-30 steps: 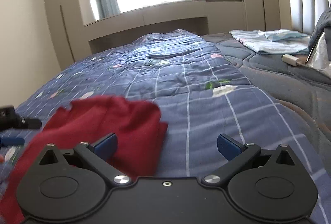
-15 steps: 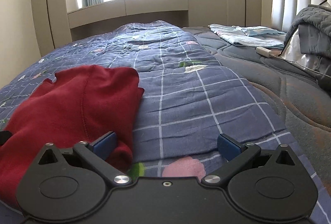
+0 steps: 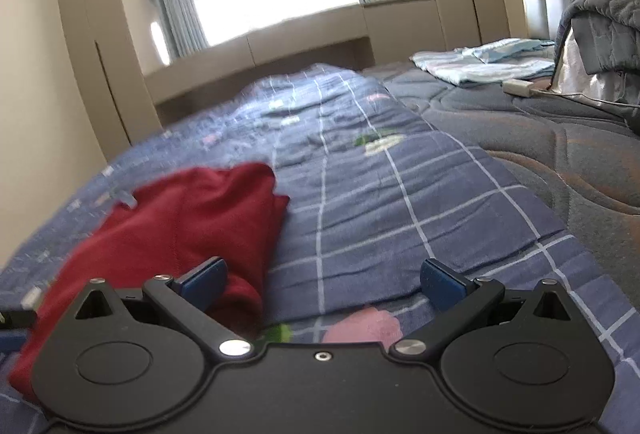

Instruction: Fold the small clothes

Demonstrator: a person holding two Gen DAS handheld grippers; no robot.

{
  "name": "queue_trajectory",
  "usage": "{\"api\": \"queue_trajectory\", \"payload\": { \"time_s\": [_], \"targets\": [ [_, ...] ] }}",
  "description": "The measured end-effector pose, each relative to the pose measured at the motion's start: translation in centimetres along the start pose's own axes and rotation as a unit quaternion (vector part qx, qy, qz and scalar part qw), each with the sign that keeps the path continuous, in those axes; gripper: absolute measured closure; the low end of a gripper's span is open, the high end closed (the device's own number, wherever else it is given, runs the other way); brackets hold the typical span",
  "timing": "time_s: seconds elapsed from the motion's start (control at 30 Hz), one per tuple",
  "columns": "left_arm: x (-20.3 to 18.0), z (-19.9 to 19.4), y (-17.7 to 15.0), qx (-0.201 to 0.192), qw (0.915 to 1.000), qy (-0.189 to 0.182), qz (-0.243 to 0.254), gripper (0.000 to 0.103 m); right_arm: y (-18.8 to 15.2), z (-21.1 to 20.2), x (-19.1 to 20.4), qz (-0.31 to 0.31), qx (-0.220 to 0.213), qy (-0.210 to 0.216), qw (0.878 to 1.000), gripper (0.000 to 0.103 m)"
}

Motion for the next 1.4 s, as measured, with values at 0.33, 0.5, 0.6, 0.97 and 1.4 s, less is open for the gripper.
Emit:
{"api": "queue_trajectory", "payload": {
  "time_s": [0.33, 0.5, 0.6, 0.97, 1.4],
  "targets": [
    [-0.5, -0.5, -0.7, 0.004, 0.9991, 0.017, 0.040, 0.001, -0.3, 0.6, 1.0, -0.017, 0.030, 0.022, 0.999, 0.001],
    [-0.4, -1.5, -0.7, 0.022, 0.9985, 0.008, 0.050, 0.000, -0.5, 0.7, 0.8, -0.013, 0.033, 0.024, 0.999, 0.001],
    [-0.5, -1.8, -0.3, 0.035, 0.9979, -0.010, 0.054, 0.000, -0.4, 0.2, 0.3, 0.009, 0.025, 0.059, 0.998, 0.001],
    [-2.0, -0.8, 3.4, 0.024, 0.9975, -0.026, 0.060, 0.000, -0.2, -0.4, 0.3, 0.034, 0.027, 0.134, 0.990, 0.000],
    [-4.2, 2.1, 6.5, 0.031, 0.9935, -0.032, 0.104, 0.000, 3.1, 3.1, 2.7, 0.022, 0.075, 0.145, 0.986, 0.000]
  ]
}}
Point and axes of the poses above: each gripper's, at about its wrist camera, not at the fingertips, and z roughly the way its jaws point, x to its left, y to its top, the point moved 7 cm from there along z, roughly the way its jaws point, and after that the axes turned 10 degrees about x, right-handed, at the moved point
